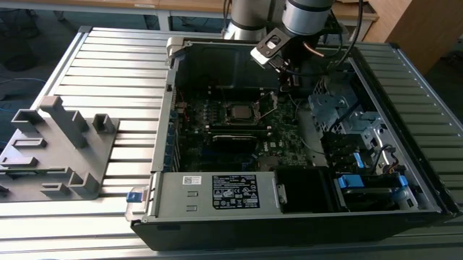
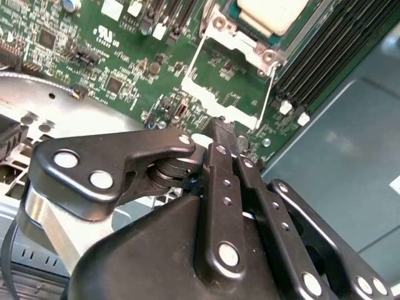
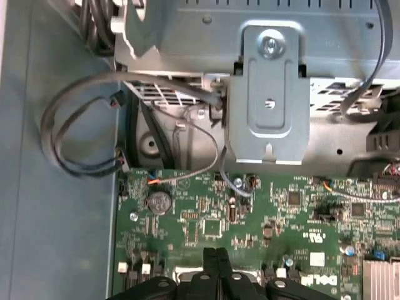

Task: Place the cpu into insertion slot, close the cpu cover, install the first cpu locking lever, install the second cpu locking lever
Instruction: 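Close the cpu cover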

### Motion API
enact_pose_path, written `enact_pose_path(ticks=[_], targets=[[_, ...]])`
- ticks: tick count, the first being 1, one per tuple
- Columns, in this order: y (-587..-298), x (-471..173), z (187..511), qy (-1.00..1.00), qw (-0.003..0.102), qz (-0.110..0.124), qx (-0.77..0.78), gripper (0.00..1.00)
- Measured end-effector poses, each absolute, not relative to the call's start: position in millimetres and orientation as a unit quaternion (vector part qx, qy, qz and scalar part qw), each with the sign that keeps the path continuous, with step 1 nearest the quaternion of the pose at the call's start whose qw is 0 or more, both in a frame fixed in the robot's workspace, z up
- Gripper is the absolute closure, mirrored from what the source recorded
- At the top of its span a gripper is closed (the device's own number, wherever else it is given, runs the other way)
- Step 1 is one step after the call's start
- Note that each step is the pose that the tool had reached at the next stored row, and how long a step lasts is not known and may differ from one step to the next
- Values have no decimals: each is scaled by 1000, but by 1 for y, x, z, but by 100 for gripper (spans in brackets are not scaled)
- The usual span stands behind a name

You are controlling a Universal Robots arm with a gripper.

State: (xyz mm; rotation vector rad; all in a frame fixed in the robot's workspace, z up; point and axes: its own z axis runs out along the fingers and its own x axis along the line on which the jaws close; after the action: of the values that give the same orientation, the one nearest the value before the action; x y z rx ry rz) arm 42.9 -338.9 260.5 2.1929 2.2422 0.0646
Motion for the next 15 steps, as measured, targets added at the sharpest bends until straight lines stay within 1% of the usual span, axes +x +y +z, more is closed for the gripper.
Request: enact_pose_path(ticks=[15], targets=[[-339, 53, 255, 714, 2, 21, 699, 89]])
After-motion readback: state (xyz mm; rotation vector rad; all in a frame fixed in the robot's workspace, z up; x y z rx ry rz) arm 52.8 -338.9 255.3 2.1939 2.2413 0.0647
